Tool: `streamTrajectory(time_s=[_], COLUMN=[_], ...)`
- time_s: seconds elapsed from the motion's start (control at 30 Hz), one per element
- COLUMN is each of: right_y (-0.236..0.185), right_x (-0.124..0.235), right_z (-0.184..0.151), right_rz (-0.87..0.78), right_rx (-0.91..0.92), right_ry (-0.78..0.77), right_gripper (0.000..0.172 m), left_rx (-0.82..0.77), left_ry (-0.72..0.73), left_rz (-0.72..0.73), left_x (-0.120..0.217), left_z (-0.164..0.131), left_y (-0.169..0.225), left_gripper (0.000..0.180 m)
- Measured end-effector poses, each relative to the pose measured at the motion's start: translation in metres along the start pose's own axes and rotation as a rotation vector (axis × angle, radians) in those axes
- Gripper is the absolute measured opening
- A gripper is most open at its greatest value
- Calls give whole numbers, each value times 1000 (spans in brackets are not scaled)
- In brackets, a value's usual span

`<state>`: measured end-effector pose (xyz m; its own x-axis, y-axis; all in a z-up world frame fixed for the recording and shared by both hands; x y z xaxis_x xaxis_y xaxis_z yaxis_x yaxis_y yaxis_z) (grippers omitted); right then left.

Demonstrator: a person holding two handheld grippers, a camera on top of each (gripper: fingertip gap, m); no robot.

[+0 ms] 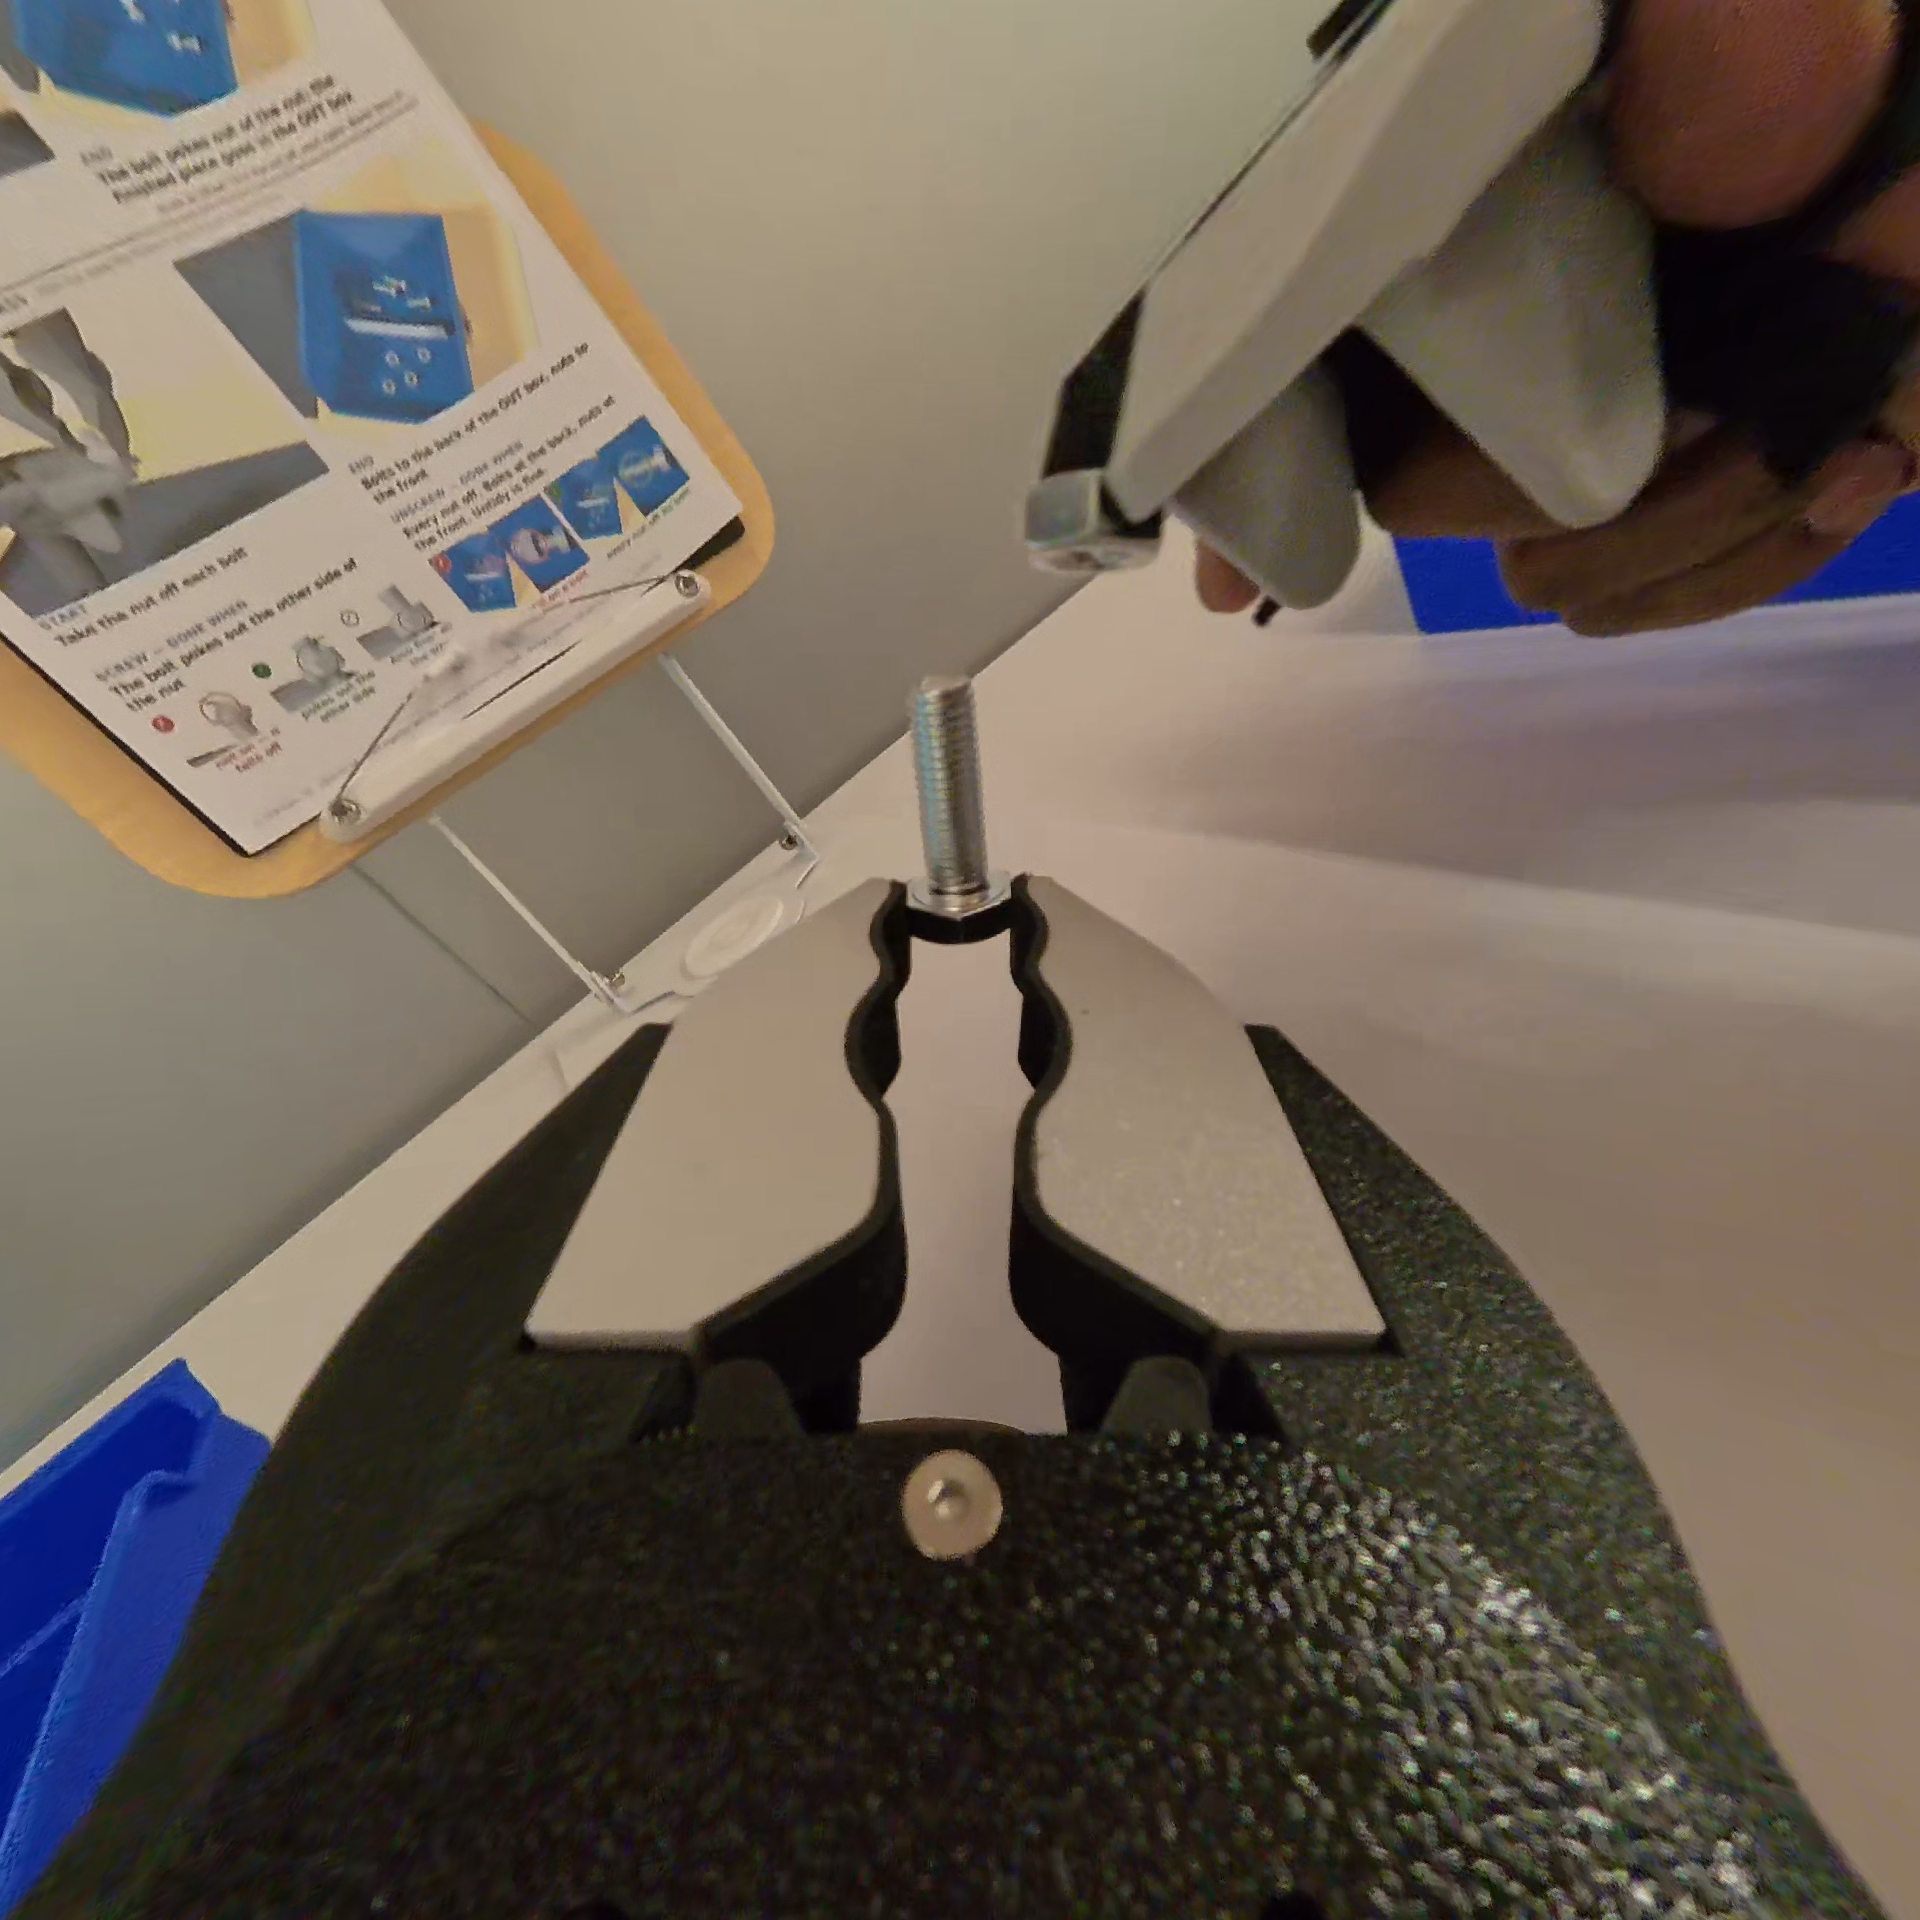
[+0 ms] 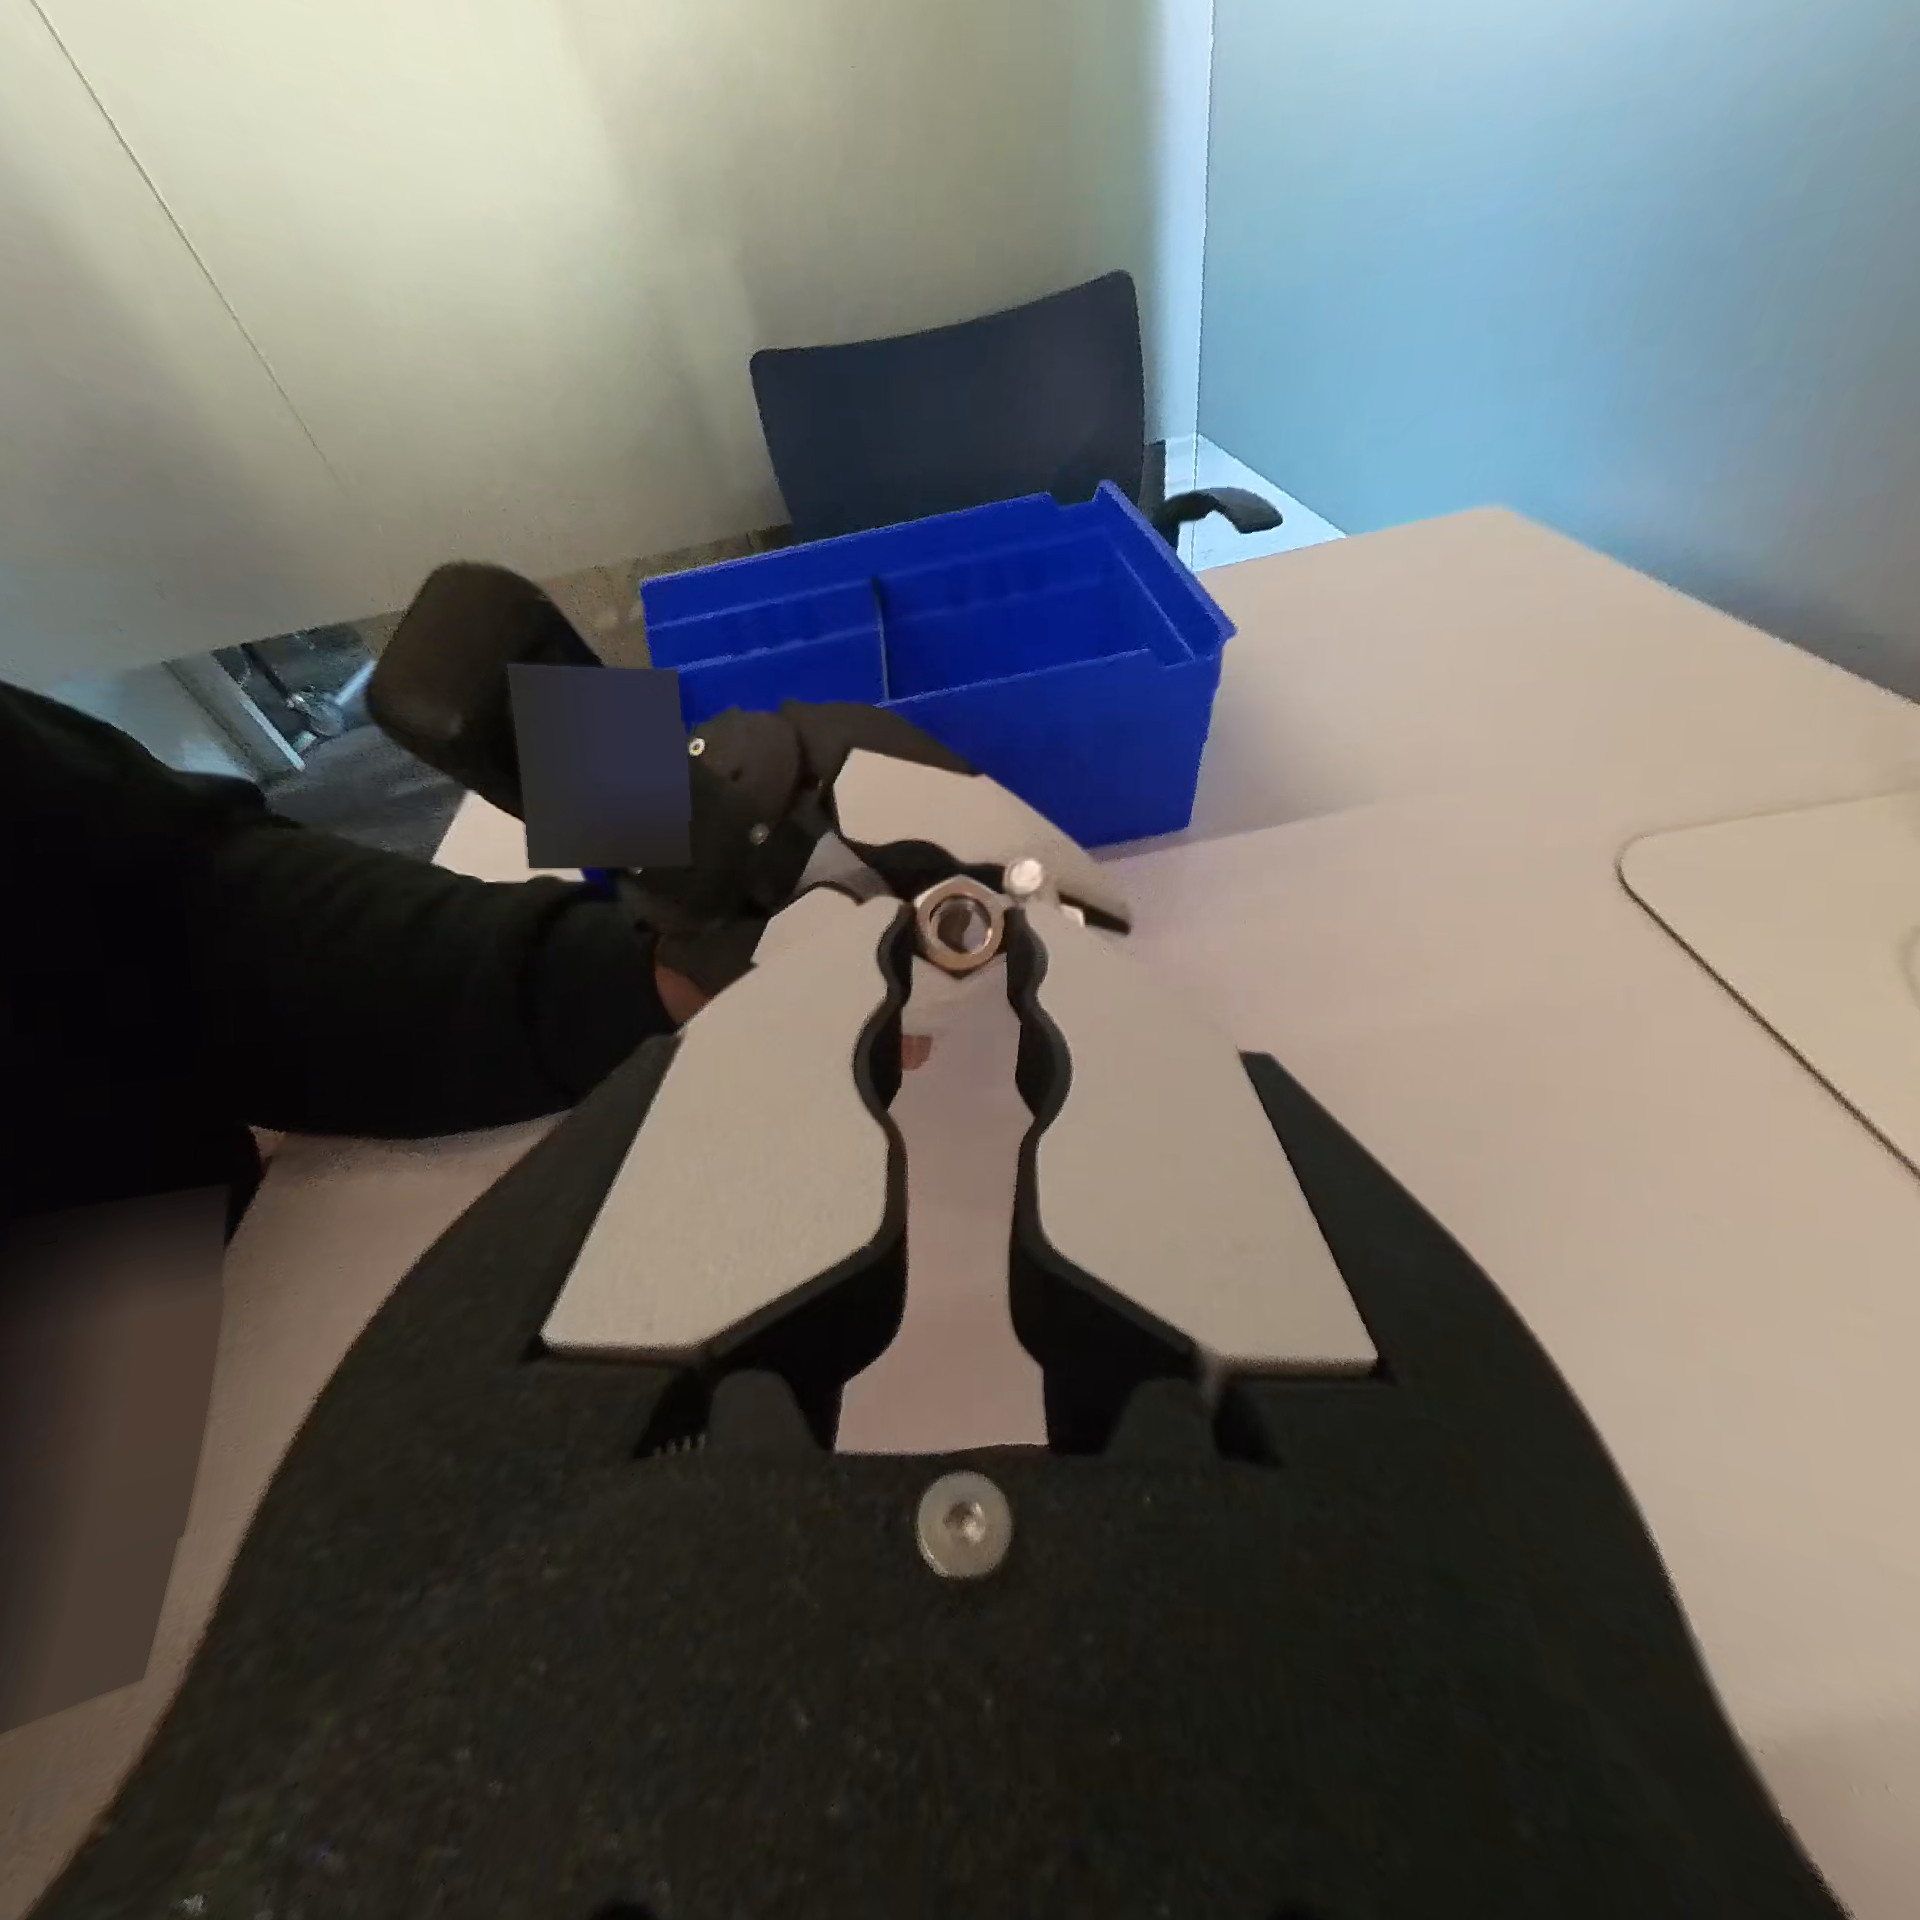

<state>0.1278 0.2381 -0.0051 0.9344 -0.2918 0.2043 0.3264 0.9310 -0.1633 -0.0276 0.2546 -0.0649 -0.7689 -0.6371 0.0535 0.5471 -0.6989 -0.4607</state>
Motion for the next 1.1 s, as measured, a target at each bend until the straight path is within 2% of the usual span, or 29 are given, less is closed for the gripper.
streamTrajectory(time_s=[0.2, 0.63, 0.9, 1.1], right_y=[-5, -5, -10, -18], right_x=[-4, -9, -11, -16], right_z=[6, 2, 4, 5], right_rz=[-65, -138, -205, -333], right_rx=[98, 146, 95, -22], right_ry=[-49, -141, -145, -101], right_gripper=[17, 17, 17, 17], left_rx=[-17, -38, -55, -86], left_ry=[-2, -6, -5, -23], left_rz=[-35, -62, -23, 67], left_x=[-3, -3, -4, -1], left_z=[2, 4, 6, 8], left_y=[5, 10, 12, 12], left_gripper=[18, 18, 18, 18])
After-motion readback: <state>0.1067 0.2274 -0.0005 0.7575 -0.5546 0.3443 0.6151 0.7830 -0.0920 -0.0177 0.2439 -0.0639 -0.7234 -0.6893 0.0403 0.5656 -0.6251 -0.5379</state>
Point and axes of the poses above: each gripper's, where its closed fingertips meet, x back along the fingers, z out of its top, y = z × x across the jaws, the point moved 9 cm from there along x, back along the fingers
